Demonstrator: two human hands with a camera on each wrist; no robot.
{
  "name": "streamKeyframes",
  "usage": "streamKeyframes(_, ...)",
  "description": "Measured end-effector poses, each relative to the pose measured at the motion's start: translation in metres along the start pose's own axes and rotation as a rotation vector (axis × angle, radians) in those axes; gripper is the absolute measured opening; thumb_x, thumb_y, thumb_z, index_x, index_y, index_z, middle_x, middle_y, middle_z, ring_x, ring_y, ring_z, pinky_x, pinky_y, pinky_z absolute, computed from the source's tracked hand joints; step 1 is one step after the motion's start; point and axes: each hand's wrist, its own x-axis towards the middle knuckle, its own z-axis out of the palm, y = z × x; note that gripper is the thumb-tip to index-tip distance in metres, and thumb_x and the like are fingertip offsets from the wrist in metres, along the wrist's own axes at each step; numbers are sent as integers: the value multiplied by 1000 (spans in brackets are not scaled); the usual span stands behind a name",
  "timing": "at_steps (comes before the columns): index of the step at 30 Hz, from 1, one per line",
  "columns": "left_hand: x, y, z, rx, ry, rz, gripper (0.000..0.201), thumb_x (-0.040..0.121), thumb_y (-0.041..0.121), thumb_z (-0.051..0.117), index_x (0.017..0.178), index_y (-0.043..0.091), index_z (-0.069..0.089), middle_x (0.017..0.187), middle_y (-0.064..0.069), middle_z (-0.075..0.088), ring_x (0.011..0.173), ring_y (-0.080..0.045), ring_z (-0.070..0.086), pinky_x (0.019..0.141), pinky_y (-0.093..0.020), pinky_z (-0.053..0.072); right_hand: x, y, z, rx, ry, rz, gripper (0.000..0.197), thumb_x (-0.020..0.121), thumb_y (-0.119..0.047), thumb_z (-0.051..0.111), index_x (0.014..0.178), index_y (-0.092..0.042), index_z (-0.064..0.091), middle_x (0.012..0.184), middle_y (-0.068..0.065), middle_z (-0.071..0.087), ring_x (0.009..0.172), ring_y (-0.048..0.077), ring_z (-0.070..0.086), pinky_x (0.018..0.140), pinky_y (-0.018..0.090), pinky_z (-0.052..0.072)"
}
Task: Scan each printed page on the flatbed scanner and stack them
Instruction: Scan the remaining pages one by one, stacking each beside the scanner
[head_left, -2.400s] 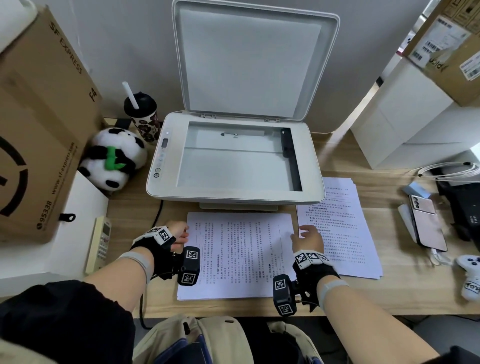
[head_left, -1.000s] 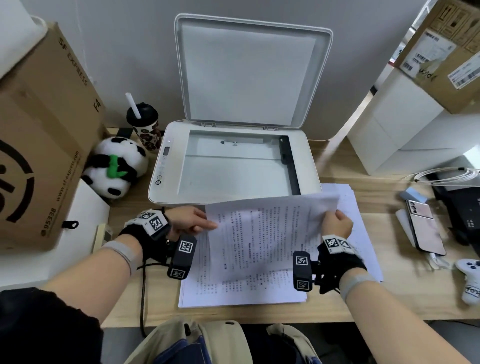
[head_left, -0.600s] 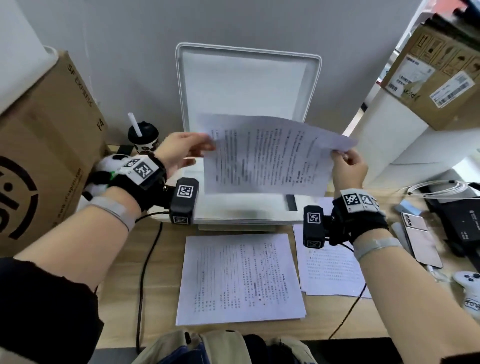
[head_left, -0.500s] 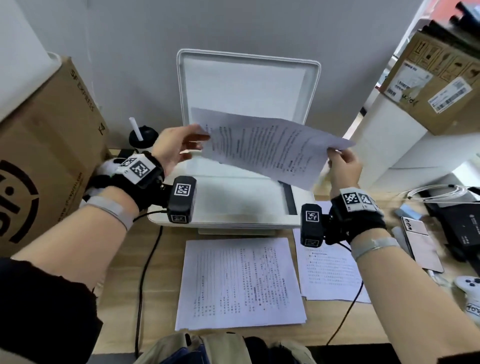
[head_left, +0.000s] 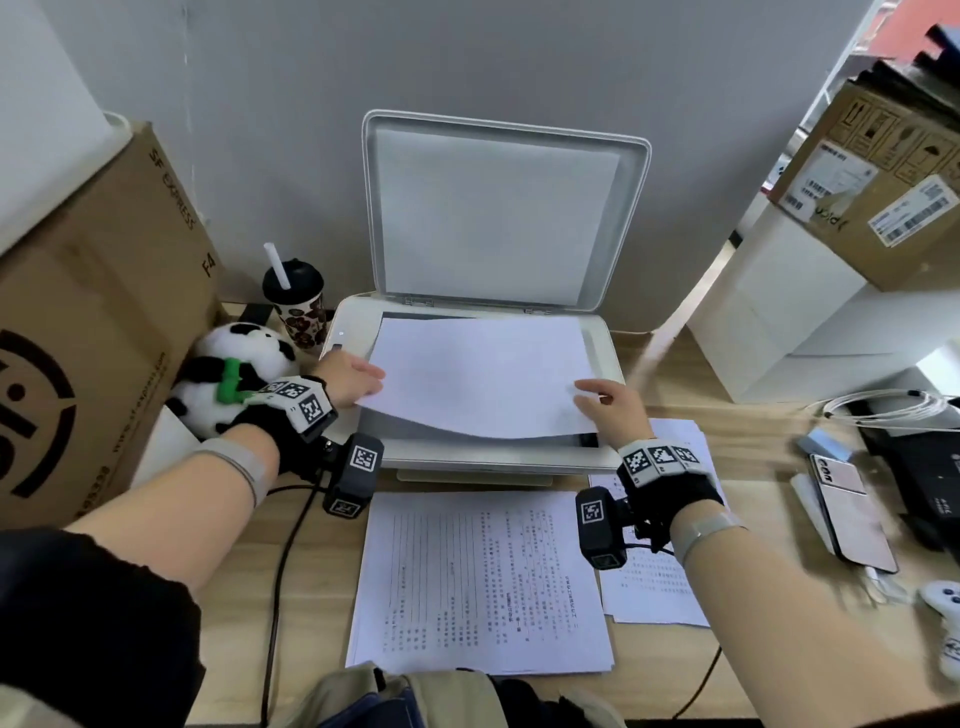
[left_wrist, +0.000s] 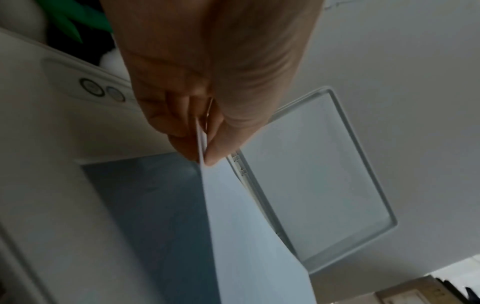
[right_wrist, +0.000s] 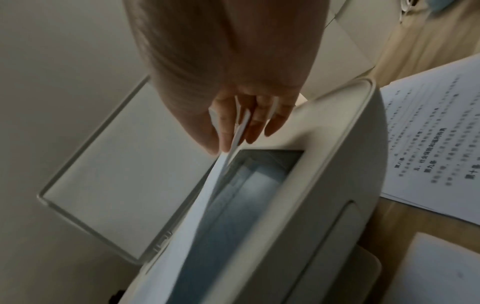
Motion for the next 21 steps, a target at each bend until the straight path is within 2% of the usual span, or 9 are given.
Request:
streamKeyframes(2, 1, -4, 4, 79, -2, 10, 31, 85, 2, 62, 115, 3, 64, 112, -21, 63, 92, -26, 57, 78, -27, 45, 1, 6, 7, -118, -21, 24, 38, 87, -15, 61, 125, -12, 60, 132, 5, 55, 112, 18, 50, 95, 23, 36)
streamKeyframes(5, 3, -6, 10, 161, 2, 22, 36, 84, 5, 63, 120, 7, 60, 124, -17, 58, 109, -27, 56, 90, -30, 44, 6, 13, 13, -307, -20, 42, 43, 83, -22, 64, 125, -18, 60, 133, 3, 54, 121, 22, 50, 103, 32, 40)
streamKeyframes(8, 7, -7, 11, 234, 22, 11, 40, 82, 10, 65, 121, 14, 58, 132, -10, 54, 118, -24, 53, 95, -29, 43, 8, 16, 18, -440, -11, 21, 46, 79, -29, 67, 124, -22, 60, 134, 3, 50, 126, 22, 45, 107, 37, 38)
streamKeyframes(11, 9, -4, 13, 467, 63, 42, 41, 78, 13, 66, 117, 24, 58, 134, -8, 43, 123, -25, 46, 103, -35, 40, 7, 13, 18, -501, 35, 4, 44, 79, -31, 68, 122, -21, 61, 136, 1, 43, 129, 20, 37, 107, 34, 35)
streamKeyframes(13, 9, -3, 16, 577, 57, 92, 41, 78, 12, 65, 115, 28, 59, 133, -6, 40, 127, -24, 39, 107, -38, 37, 7, 11, 18, -535, 53, -21, 45, 79, -34, 70, 120, -20, 61, 136, -1, 45, 128, 19, 38, 106, 34, 34)
streamKeyframes(16, 8, -3, 20, 588, -6, 118, 45, 76, 21, 70, 119, 28, 58, 137, -1, 42, 131, -22, 37, 109, -40, 34, 6, 9, 19, -543, 24, -17, 52, 78, -40, 71, 124, -19, 56, 132, -2, 52, 127, 19, 40, 106, 37, 35)
streamKeyframes(21, 10, -3, 17, 598, -28, 130, 58, 74, 31, 74, 127, 26, 52, 143, 0, 41, 134, -22, 35, 110, -42, 32, 8, 10, 19, -566, 11, -48, 57, 80, -42, 69, 129, -20, 52, 136, -4, 51, 129, 19, 39, 105, 36, 34)
